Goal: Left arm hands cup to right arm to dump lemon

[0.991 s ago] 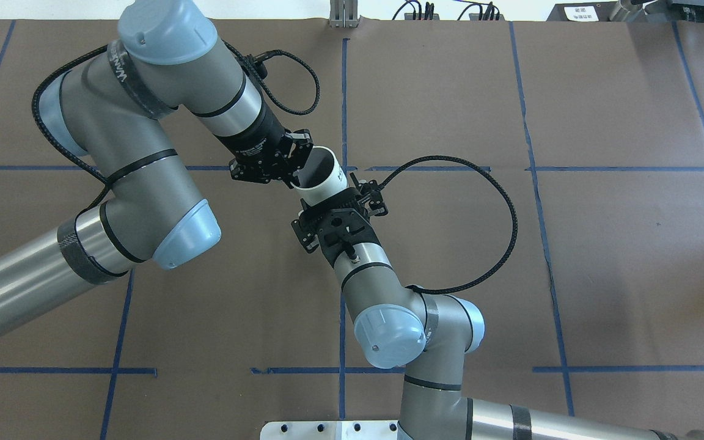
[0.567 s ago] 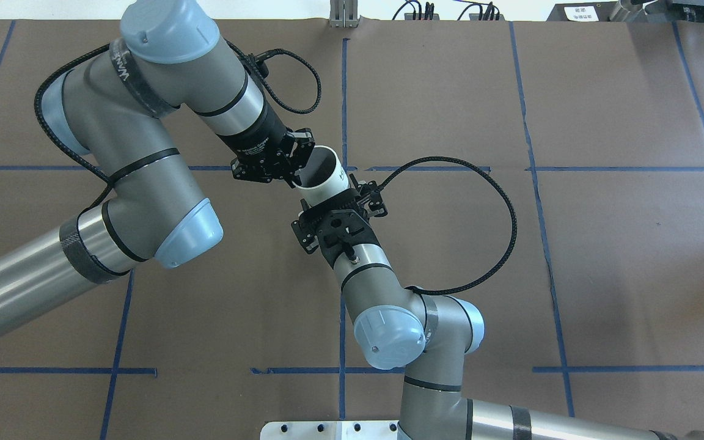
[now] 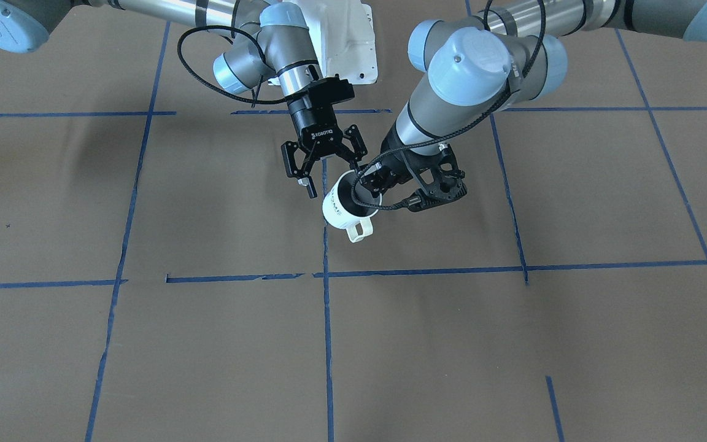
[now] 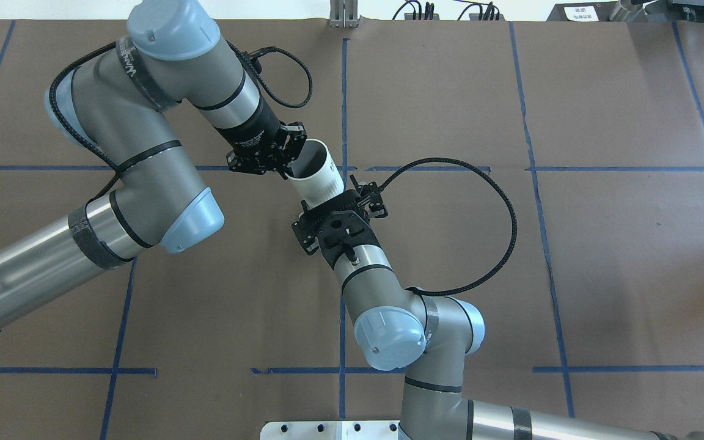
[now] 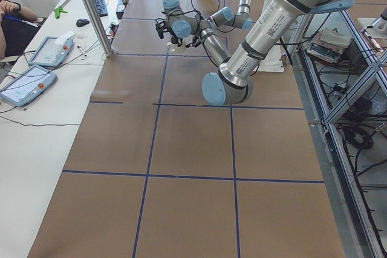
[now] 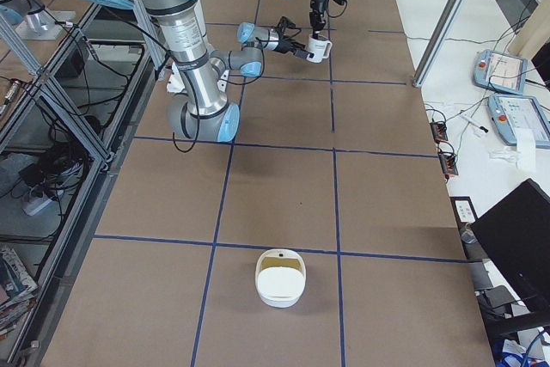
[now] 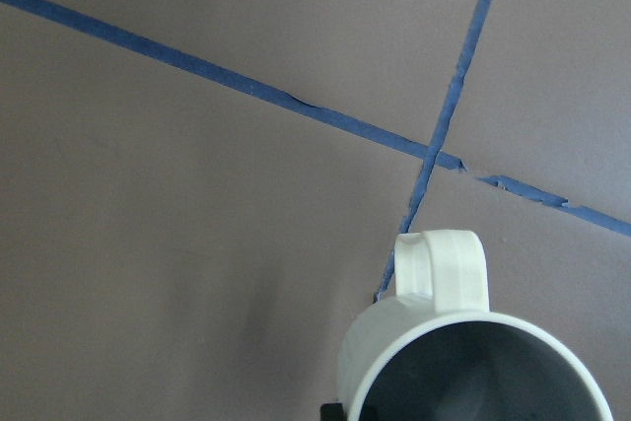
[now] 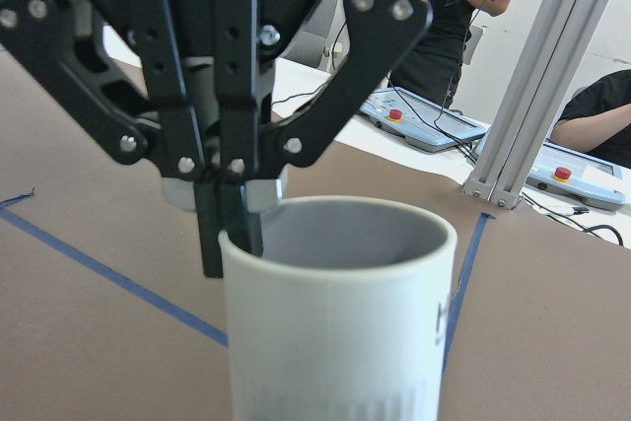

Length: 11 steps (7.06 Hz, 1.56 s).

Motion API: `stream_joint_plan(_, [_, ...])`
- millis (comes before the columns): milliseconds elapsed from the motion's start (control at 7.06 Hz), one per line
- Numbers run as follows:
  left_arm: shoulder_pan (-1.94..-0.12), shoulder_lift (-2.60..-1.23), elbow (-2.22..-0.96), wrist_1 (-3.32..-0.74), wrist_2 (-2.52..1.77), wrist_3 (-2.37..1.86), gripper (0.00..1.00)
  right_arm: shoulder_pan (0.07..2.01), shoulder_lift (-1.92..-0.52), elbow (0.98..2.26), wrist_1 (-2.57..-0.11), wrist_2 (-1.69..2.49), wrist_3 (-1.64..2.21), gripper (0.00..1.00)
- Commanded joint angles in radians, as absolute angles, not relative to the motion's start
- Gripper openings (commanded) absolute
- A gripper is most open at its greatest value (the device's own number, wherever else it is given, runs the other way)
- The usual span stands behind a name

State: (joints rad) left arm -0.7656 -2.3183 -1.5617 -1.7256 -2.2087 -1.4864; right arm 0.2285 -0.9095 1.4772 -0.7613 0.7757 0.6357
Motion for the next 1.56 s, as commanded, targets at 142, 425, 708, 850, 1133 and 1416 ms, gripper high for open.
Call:
stream_joint_plan(142, [-0.917, -2.256, -1.491, -1.750, -2.187, -1.318, 0.00, 0.218, -0.913, 1.486, -0.724, 0.779, 0.635, 1.00])
stream_joint_plan(425, [-1.038, -2.137, -1.518, -1.682, -2.236, -1.032, 0.00, 0.230, -0.930, 1.540, -0.722, 0.784, 0.634, 1.00])
stream_joint_plan(708, [-1.118, -2.038, -1.677, -1.516, -2.241, -0.780, 0.00, 0.297, -0.937, 1.555, -0.736, 0.912, 0.647, 1.00])
stream_joint_plan(850, [-1.135, -1.989, -1.760, -1.447, -2.241, -0.702, 0.00, 0.334, -0.960, 1.554, -0.745, 0.975, 0.653, 1.00])
stream_joint_plan(1133, [-1.141, -1.898, -1.857, -1.424, -2.240, -0.654, 0.00, 0.452, -0.969, 1.577, -0.886, 1.183, 0.702, 1.00])
stream_joint_plan(1416, [-1.143, -1.821, -1.922, -1.424, -2.241, -0.606, 0.00, 0.631, -0.971, 1.681, -1.181, 1.503, 0.703, 1.00])
